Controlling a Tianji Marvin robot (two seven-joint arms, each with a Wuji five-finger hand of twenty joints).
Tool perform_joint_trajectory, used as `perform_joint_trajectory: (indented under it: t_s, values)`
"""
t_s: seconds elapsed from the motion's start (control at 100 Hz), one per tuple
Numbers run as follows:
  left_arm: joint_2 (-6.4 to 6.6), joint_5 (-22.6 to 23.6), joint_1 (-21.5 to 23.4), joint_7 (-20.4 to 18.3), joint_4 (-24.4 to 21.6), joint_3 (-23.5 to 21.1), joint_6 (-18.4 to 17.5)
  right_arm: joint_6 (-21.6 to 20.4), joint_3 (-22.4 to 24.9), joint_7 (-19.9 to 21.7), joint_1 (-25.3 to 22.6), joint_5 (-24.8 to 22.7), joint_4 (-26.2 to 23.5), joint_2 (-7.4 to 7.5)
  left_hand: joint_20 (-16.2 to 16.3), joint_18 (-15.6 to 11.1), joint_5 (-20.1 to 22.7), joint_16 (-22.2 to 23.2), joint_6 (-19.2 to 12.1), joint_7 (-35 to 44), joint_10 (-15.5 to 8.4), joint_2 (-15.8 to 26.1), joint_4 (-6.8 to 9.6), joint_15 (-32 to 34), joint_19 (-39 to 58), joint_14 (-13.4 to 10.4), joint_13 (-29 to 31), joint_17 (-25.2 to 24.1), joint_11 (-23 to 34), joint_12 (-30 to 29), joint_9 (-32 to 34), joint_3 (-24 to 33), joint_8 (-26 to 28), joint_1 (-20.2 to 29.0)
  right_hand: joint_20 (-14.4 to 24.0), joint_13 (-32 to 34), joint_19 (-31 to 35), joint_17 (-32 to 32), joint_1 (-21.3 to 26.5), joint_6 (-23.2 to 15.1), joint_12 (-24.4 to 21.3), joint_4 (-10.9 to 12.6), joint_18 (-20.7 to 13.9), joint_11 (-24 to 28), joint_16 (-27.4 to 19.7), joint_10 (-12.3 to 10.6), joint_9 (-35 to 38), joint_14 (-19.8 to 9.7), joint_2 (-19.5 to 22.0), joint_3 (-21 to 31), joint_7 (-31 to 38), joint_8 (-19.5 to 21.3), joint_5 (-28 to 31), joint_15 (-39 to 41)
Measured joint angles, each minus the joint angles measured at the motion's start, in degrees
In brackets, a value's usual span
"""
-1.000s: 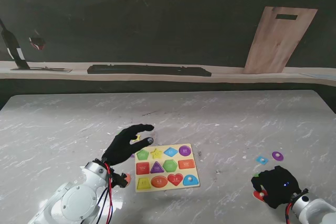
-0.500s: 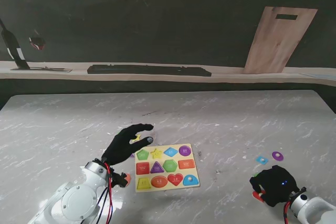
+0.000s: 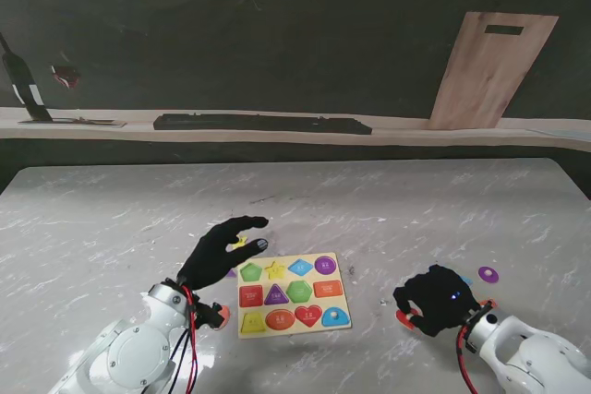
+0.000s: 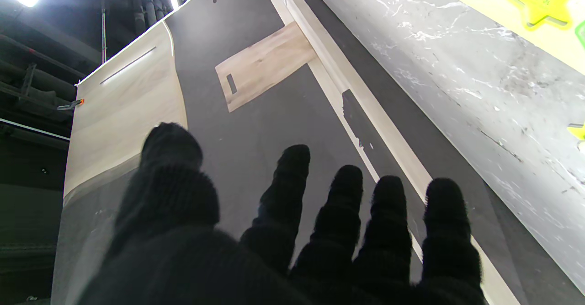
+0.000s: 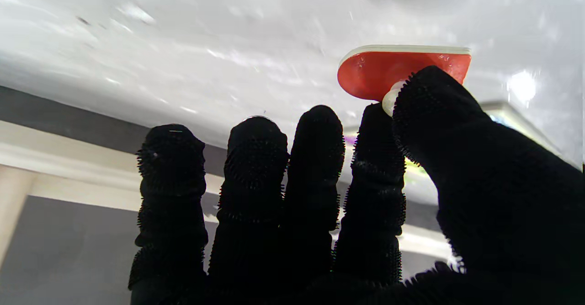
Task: Fit puzzle pieces into a puzzle board
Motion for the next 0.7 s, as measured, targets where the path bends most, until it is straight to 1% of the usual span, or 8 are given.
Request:
perform_joint_trajectory:
  t_s: [0.04,0.07,0.18,0.29,0.34,0.52,0.7]
  values:
    - [0.0,0.0,0.05,0.02,-0.04,-0.05,0.0,0.11,-1.36,-0.1,1.16,0.7,0.22,-0.06,0.0,0.0,0.0,0.0,0.0,0.0,0.0,0.19,0.0,0.0,0.0,0.0,0.0,0.0,0.0,0.0,0.0,0.0,0.0,0.0,0.01,0.0,0.0,0.06,0.0,0.08,0.0,0.0,0.01,0.02,0.01,0.03,0.0,0.0,0.0,0.0,0.0,0.0,0.0,0.02]
    - [0.0,0.0,0.07,0.02,-0.06,-0.1,0.0,0.32,-2.54,-0.27,2.07,1.18,0.48,-0.07,0.0,0.0,0.0,0.0,0.0,0.0,0.0,0.2,0.0,0.0,0.0,0.0,0.0,0.0,0.0,0.0,0.0,0.0,0.0,0.0,0.02,0.0,0.04,0.31,0.0,0.39,0.0,0.0,0.07,0.03,0.01,0.66,0.0,0.03,0.0,0.0,0.02,0.0,0.01,0.05]
    - [-0.03,-0.06,0.18,0.01,-0.14,-0.31,0.05,1.69,-7.8,-0.5,5.71,4.26,1.72,-0.21,0.0,0.0,0.0,0.0,0.0,0.0,0.0,0.2,0.0,0.0,0.0,0.0,0.0,0.0,0.0,0.0,0.0,0.0,0.0,0.01,0.03,0.0,0.11,0.34,0.01,0.52,0.0,0.0,0.1,0.04,0.02,0.66,0.0,0.04,0.0,0.0,0.04,0.0,0.03,0.07]
    - [-0.04,-0.24,0.24,0.01,-0.21,-0.42,0.24,3.0,-12.09,-0.07,8.88,7.03,2.54,-0.87,0.0,0.0,0.0,0.0,0.0,0.0,0.0,0.2,0.0,0.0,0.0,0.0,0.0,0.0,0.0,0.0,0.0,0.0,0.0,0.01,0.04,0.0,0.4,0.35,0.63,0.75,-0.02,0.0,0.76,0.05,0.02,0.72,0.0,0.18,0.0,0.0,0.04,0.0,0.04,0.08]
    - [-0.04,-0.33,0.24,0.01,-0.22,-0.45,0.28,3.8,-14.06,0.23,10.25,8.06,2.91,-1.13,0.0,0.0,0.0,0.0,0.0,0.0,0.0,0.2,0.0,0.0,0.0,0.0,0.0,0.0,0.0,0.0,0.0,0.0,0.0,0.01,0.04,0.01,0.54,0.35,0.63,1.12,-0.02,0.0,0.79,0.05,0.02,1.22,0.0,0.66,0.0,0.0,0.05,0.0,0.04,0.09]
    - [-0.05,-0.71,0.14,-0.07,-0.21,-0.47,0.47,6.94,-21.95,1.48,15.37,13.63,4.79,-2.04,0.0,0.0,0.01,0.0,0.0,0.0,0.0,0.2,0.0,0.0,0.0,0.0,0.0,0.0,0.0,0.0,0.0,0.0,0.0,0.02,0.06,0.01,0.74,0.35,0.63,1.35,-0.03,0.0,1.43,0.05,0.02,1.3,0.0,0.8,0.0,0.0,0.05,0.0,0.11,0.1]
    - [-0.07,-0.81,0.05,-0.13,-0.09,-0.54,0.51,9.01,-28.11,3.02,19.65,16.55,6.75,-3.13,0.0,0.0,0.01,0.0,0.0,0.0,0.0,0.2,0.0,-0.01,0.0,0.0,0.0,0.0,0.0,0.0,0.0,0.0,0.0,0.02,0.06,0.01,0.92,0.35,0.63,1.97,-0.04,0.0,1.51,0.06,0.02,1.41,0.0,1.36,-0.04,0.0,0.05,0.0,0.64,0.28]
